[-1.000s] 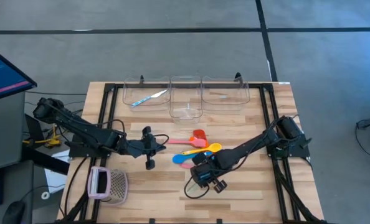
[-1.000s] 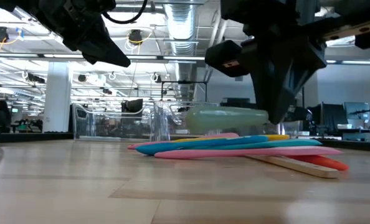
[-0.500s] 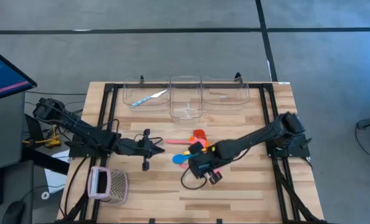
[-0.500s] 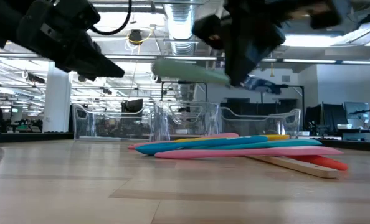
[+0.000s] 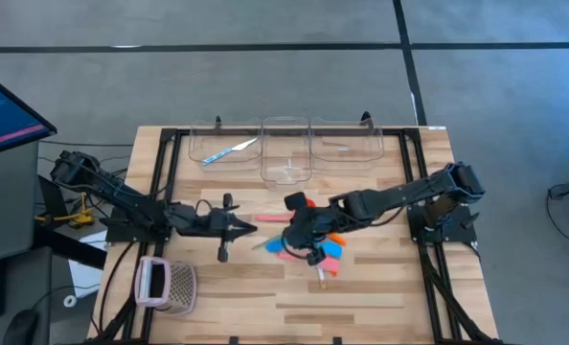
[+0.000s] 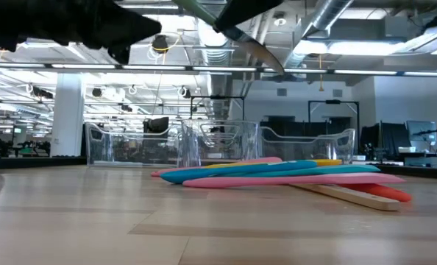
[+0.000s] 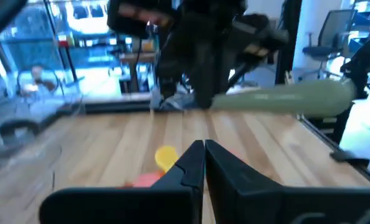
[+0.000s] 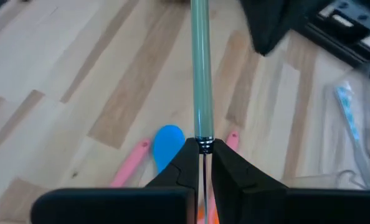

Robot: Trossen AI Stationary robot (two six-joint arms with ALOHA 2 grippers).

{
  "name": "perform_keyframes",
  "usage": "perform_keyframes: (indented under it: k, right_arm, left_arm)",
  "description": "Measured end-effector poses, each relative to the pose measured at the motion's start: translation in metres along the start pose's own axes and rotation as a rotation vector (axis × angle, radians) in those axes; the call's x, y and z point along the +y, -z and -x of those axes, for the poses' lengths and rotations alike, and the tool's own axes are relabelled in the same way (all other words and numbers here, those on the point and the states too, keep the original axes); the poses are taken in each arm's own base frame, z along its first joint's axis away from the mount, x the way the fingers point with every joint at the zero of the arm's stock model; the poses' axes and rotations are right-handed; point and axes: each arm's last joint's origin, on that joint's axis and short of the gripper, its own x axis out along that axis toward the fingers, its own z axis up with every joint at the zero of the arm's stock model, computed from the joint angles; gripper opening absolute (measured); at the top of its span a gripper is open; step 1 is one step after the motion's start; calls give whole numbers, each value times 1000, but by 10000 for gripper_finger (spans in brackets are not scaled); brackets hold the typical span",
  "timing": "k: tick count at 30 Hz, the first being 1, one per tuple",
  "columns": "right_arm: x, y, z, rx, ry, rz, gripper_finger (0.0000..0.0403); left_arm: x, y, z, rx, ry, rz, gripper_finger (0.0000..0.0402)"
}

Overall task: Pick & Place Kitchen Items
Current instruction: Put the green table knife into the left transparent bin

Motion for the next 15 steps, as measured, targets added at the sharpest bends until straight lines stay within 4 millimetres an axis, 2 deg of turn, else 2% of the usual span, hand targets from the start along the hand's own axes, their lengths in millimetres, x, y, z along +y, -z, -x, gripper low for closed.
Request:
perform_keyframes:
  k: [10,15]
  right_arm:
    - [-10,-9,0,-102,58,-65,14]
    - [-14,-10,0,-129,71,-111,14]
  left_arm:
    - [-3,-2,0,-29,96,-102,86]
    - [-3,-4,0,-58,96,-197,108]
